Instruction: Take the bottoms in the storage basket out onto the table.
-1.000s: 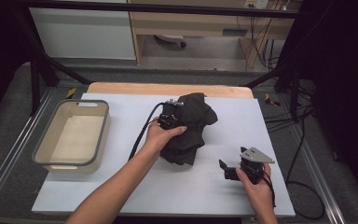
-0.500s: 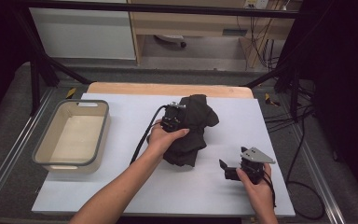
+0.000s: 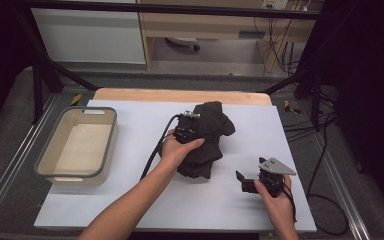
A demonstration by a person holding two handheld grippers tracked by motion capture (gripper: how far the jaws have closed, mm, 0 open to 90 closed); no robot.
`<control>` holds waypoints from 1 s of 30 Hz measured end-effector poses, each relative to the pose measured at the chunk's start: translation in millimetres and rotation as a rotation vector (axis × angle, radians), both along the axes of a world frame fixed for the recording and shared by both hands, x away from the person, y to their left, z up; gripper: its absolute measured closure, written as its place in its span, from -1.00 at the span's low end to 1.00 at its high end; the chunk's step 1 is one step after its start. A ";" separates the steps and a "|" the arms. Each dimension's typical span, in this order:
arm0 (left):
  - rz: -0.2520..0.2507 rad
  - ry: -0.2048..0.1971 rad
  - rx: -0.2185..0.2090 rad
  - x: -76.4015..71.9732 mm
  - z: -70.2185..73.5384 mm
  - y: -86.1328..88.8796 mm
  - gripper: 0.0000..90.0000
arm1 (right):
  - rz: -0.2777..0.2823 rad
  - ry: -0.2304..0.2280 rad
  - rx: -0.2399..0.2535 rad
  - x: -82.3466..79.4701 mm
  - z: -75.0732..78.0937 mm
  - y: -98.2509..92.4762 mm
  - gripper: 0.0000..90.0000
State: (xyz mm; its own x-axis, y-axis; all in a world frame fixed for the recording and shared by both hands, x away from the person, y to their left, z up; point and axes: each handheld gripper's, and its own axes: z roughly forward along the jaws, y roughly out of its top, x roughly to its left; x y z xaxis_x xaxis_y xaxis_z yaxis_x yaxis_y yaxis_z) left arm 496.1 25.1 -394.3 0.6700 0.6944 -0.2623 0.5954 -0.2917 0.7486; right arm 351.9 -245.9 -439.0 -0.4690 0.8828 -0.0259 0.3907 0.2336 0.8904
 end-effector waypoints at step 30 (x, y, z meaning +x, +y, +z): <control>-0.015 -0.154 -0.101 -3.1 23.3 -19.7 -0.83 | -0.002 0.002 0.006 -2.9 1.2 -0.7 -0.95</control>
State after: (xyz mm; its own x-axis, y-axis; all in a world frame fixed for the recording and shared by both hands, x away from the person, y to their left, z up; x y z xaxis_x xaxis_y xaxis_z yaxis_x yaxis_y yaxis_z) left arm 493.0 5.4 -371.0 0.7176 0.6596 -0.2238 0.4674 -0.2178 0.8568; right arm 349.0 -246.5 -437.8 -0.4674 0.8838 -0.0201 0.3928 0.2280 0.8909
